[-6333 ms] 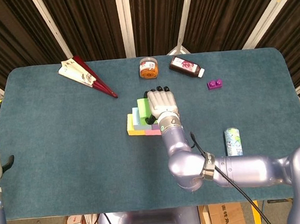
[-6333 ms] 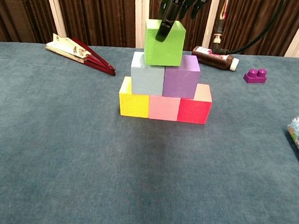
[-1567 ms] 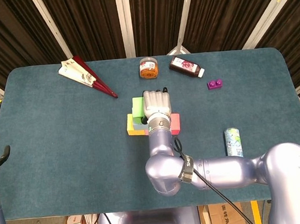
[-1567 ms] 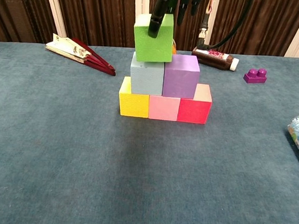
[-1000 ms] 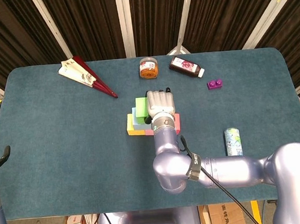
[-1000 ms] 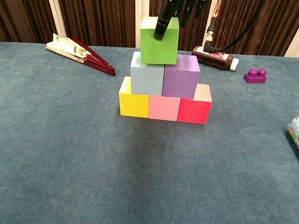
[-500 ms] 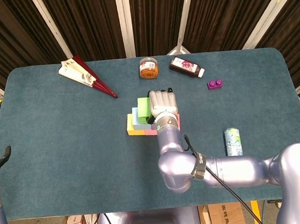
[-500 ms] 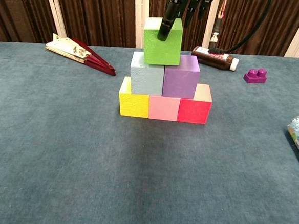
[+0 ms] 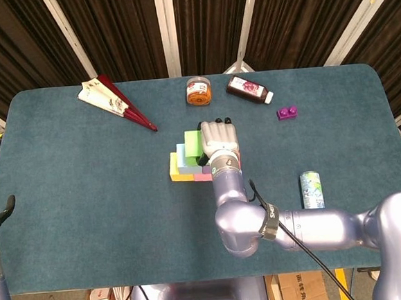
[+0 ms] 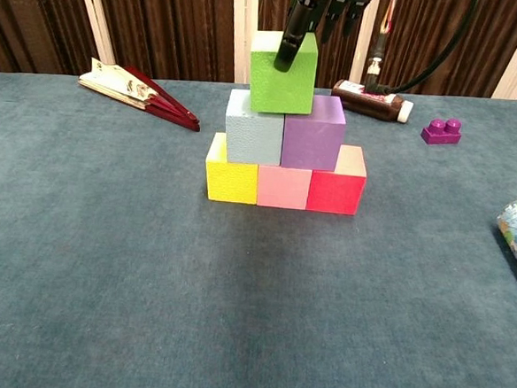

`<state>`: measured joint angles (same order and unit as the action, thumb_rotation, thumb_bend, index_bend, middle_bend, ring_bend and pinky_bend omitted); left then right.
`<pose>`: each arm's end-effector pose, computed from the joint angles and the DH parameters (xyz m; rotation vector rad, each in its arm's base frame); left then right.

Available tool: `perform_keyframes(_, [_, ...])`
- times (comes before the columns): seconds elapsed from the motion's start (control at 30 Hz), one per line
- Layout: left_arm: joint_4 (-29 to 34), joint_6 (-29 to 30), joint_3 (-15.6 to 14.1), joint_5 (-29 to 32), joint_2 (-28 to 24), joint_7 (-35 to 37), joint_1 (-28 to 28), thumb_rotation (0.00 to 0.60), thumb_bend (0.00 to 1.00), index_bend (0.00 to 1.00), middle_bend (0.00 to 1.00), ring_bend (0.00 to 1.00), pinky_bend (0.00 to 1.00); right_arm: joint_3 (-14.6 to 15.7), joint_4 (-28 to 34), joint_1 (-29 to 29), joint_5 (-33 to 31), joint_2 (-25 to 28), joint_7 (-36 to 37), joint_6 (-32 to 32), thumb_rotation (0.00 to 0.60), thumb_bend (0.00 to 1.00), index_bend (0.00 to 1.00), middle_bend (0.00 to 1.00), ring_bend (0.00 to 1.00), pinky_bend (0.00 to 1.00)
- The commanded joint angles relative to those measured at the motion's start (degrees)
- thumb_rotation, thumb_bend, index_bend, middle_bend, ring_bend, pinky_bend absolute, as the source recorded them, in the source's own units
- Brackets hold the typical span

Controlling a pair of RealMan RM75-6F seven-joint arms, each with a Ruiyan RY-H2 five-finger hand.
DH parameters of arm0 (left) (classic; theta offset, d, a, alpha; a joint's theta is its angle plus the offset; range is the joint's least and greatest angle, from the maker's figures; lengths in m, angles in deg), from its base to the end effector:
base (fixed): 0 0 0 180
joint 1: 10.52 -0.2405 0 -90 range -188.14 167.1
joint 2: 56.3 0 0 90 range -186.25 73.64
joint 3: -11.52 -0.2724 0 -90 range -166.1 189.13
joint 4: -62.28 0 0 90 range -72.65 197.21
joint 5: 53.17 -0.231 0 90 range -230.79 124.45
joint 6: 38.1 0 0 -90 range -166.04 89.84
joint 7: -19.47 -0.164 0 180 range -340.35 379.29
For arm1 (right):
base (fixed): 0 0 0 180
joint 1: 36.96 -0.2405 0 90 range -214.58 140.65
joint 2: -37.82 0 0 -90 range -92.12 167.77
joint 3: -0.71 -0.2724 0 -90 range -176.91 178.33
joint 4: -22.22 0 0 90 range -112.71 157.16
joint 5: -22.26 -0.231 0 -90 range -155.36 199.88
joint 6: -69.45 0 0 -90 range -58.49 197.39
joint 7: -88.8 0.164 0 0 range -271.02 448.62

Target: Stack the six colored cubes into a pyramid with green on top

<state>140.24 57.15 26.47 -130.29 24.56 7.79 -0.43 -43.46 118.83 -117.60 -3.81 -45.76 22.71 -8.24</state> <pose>-0.3314 0.2686 0.1429 -1.0496 -0.5853 -0.9477 0.0765 -0.4285 0.0346 1.5373 -1.3725 0.5876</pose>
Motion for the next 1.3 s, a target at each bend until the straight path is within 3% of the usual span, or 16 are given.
perform_keyframes(0.03, [0.0, 0.04, 0.04, 0.02, 0.0, 0.0, -0.01, 0.6, 0.31, 0.09, 0.02, 0.0, 0.0, 0.08, 0.01, 0.07, 0.05, 0.04, 0.07, 0.01, 0.6, 0.35, 0.35, 0.28, 0.1, 0.0])
perform_keyframes(1.3, [-0.22, 0.04, 0.16, 0.17, 0.34, -0.68, 0.06, 0.6, 0.31, 0.09, 0.02, 0.0, 0.0, 0.71, 0.45, 0.66, -0.42, 0.76, 0.09, 0.92, 0.6, 0.35, 0.23, 0.2, 0.03, 0.0])
